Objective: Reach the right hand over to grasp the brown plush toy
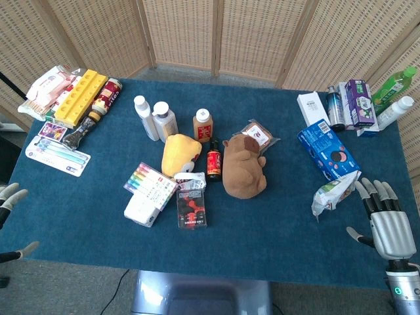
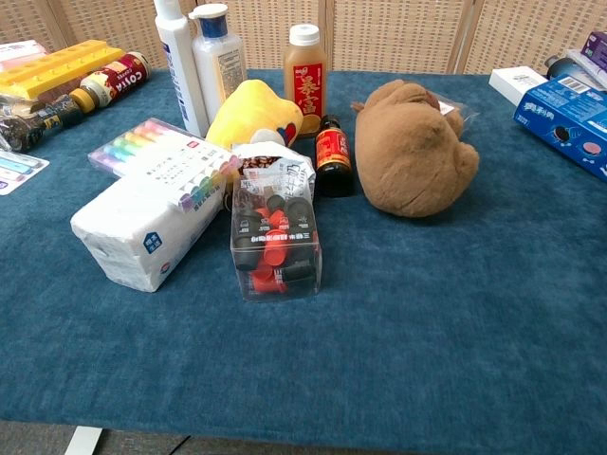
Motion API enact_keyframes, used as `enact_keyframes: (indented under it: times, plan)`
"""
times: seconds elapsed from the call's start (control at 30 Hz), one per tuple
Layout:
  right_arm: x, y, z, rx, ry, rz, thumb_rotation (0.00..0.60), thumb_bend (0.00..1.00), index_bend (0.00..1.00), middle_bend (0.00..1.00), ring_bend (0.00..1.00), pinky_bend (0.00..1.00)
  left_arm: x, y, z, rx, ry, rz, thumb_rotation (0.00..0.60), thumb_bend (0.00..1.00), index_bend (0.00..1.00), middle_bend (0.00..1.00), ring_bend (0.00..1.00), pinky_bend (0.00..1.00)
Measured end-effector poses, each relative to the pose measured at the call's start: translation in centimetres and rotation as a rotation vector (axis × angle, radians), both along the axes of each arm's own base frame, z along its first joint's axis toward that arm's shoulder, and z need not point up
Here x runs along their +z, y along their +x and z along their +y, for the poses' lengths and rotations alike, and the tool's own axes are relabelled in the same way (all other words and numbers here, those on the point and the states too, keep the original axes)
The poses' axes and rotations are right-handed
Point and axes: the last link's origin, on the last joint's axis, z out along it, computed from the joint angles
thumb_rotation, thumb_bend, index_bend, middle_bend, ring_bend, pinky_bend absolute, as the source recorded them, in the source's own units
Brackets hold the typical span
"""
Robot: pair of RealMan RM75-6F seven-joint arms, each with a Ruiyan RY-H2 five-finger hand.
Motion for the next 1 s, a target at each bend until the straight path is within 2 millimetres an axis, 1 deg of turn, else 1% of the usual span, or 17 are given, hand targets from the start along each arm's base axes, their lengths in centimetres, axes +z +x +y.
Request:
enact_keyframes:
  times: [0.23, 0.3, 0.4, 0.5, 0.73, 0.9, 1.0]
  plan:
    - [-0.3, 0.1, 0.0, -0.006, 0.015, -0.012, 0.597, 0.00, 0.00, 0.00, 0.00, 0.00, 0.2, 0.1, -0.1, -0.005, 0.004, -0.008, 0.600, 0.00, 0.12, 0.00, 0.00, 0.00]
    - [-0.6, 0.4, -0.1, -0.006, 0.027, -0.031, 0.598, 0.00, 0.00, 0.00, 0.00, 0.00, 0.3, 0.1, -0.1, -0.003, 0.007, -0.013, 0.600, 0.00, 0.12, 0.00, 0.00, 0.00]
    - [-1.3, 1.5, -0.6, 0.000, 0.066, -0.079, 0.599, 0.00, 0.00, 0.00, 0.00, 0.00, 0.4, 0.0, 0.0, 0.001, 0.008, -0.016, 0.600, 0.00, 0.12, 0.00, 0.00, 0.00]
    - [-2.2, 3.5, -1.8, 0.025, 0.125, -0.138, 0.598, 0.00, 0.00, 0.00, 0.00, 0.00, 0.4, 0.0, 0.1, 0.000, 0.006, -0.019, 0.600, 0.00, 0.12, 0.00, 0.00, 0.00]
    - [-5.0, 9.1, -6.4, 0.043, 0.290, -0.251, 0.599, 0.00, 0.00, 0.00, 0.00, 0.00, 0.5, -0.1, 0.1, 0.005, 0.007, -0.024, 0.600, 0.00, 0.12, 0.00, 0.00, 0.00]
    - [-7.1, 12.4, -9.0, 0.015, 0.371, -0.294, 0.600, 0.00, 0.00, 0.00, 0.00, 0.00, 0.5, -0.3, 0.2, 0.011, 0.007, -0.027, 0.600, 0.00, 0.12, 0.00, 0.00, 0.00]
    - [-8.7, 14.4, -10.6, 0.007, 0.412, -0.299, 0.600, 0.00, 0.00, 0.00, 0.00, 0.00, 0.5, -0.3, 0.2, 0.010, 0.003, -0.027, 0.600, 0.00, 0.12, 0.00, 0.00, 0.00]
